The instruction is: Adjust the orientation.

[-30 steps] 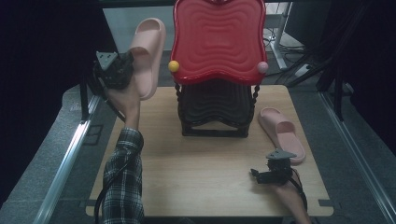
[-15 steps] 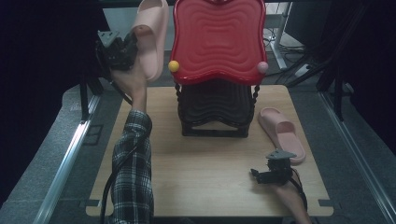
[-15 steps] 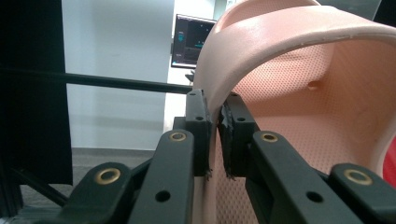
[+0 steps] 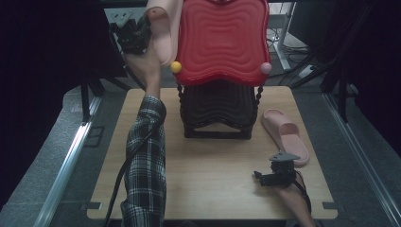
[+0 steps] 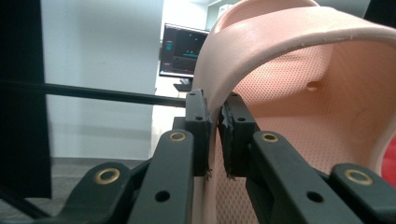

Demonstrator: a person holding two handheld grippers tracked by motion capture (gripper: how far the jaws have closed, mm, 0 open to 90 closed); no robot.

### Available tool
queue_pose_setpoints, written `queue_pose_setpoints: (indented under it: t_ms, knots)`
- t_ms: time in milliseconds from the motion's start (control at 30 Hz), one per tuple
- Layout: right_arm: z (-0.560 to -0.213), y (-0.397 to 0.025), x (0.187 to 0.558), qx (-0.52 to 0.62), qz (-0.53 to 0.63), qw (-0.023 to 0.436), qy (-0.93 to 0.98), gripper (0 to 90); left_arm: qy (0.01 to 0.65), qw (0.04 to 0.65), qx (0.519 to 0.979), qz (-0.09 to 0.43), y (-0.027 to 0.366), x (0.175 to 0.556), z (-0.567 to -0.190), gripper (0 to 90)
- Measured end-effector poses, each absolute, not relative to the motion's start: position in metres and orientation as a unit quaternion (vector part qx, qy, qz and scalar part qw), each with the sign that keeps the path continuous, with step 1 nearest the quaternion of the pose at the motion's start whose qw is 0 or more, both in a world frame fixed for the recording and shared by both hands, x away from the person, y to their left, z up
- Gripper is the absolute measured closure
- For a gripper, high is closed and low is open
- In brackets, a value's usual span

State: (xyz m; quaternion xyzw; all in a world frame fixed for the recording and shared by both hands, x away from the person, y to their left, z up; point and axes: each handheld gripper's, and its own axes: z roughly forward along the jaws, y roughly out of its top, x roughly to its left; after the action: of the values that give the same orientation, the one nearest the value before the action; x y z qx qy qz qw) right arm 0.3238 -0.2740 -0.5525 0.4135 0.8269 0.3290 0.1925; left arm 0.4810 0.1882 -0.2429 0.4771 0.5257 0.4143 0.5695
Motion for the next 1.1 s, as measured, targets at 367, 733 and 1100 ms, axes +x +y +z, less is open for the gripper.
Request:
queue_pose_setpoints:
  t_ms: [367, 733, 1100]
  knots:
    - [-0.552, -0.274, 0.324, 0.414, 0.329, 0.192, 0.827, 2.3, 0.527, 0.557, 0.495, 0.408, 0.168, 0.493, -0.229, 81.5]
    - [-0.552, -0.274, 0.324, 0.414, 0.329, 0.191, 0.827, 2.3, 0.507, 0.571, 0.522, 0.380, 0.148, 0.498, -0.221, 72.0]
    - [-0.553, -0.274, 0.324, 0.414, 0.330, 0.192, 0.826, 2.3, 0.472, 0.604, 0.531, 0.361, 0.163, 0.481, -0.233, 68.8]
